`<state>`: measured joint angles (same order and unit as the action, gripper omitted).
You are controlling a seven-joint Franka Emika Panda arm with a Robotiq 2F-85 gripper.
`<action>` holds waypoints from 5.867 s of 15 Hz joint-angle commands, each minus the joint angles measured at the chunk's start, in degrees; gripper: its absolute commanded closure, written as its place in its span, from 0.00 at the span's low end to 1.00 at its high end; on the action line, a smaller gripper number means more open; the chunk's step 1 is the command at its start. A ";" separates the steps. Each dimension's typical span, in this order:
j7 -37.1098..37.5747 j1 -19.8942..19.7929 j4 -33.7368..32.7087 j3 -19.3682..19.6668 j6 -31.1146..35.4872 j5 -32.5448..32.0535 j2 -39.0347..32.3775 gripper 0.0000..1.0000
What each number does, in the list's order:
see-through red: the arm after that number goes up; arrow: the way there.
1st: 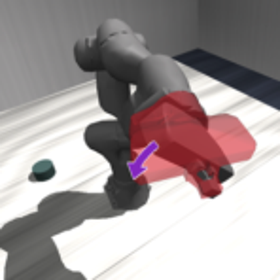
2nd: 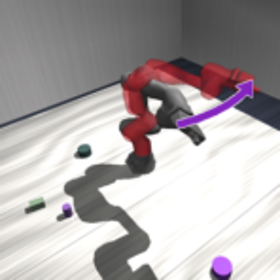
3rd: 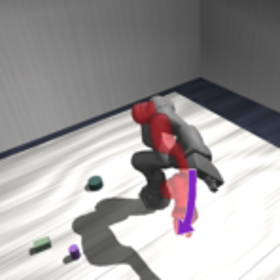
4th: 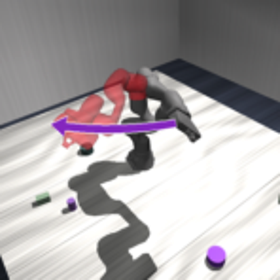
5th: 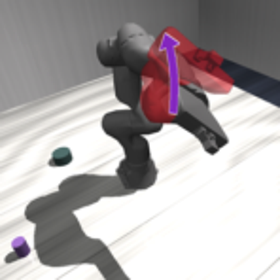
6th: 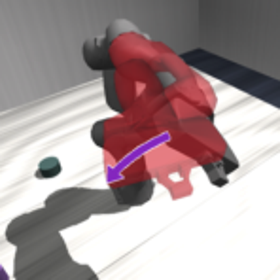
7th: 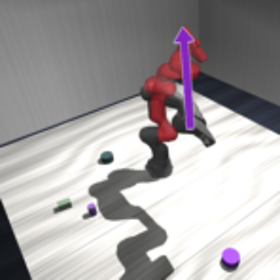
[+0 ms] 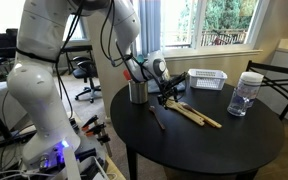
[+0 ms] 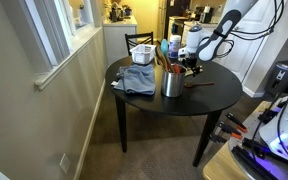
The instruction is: Pick up the wooden spoon on the far left of the table on put it in the silver utensil holder
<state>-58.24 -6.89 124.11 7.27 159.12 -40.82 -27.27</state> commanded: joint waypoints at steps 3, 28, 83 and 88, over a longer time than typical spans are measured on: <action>-2.79 -7.21 0.29 -3.16 4.28 6.40 -3.15 0.00; -27.90 -26.38 -4.60 -21.58 5.23 33.25 -9.03 0.00; -42.50 -17.72 -14.26 -16.74 -9.15 52.90 -10.85 0.87; -41.70 -15.41 -9.89 -15.21 -8.11 49.64 -6.55 0.89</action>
<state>-98.97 -24.21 110.00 -9.45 150.64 11.17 -37.45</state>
